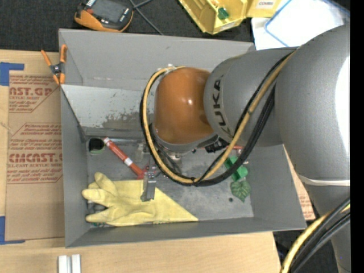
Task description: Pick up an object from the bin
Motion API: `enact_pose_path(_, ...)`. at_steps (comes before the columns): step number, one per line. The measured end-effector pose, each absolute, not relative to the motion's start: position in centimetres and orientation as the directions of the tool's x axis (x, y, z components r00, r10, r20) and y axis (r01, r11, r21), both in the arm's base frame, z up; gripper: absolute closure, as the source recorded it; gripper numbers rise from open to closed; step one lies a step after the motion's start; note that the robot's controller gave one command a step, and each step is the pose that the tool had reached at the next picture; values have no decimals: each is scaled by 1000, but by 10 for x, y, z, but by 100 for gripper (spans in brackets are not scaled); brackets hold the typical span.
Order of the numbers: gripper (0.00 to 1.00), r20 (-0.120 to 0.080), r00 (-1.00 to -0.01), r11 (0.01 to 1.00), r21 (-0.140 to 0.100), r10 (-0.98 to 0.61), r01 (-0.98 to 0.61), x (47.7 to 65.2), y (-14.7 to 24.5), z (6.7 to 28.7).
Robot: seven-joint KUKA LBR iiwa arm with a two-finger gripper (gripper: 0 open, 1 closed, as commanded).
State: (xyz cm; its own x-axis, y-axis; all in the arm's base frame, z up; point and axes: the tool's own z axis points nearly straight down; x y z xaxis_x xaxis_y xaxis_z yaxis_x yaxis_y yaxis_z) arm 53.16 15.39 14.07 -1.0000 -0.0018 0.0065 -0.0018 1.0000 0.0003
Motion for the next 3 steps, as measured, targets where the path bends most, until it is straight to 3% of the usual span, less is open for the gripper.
enact_pose_path(1,0,0,-1000,1000,1,0,0,534,153,144)
enact_pose_path(2,0,6,-999,999,1,39,39,502,145,116)
enact_pose_path(3,0,-7,-991,991,7,130,130,498,181,158)
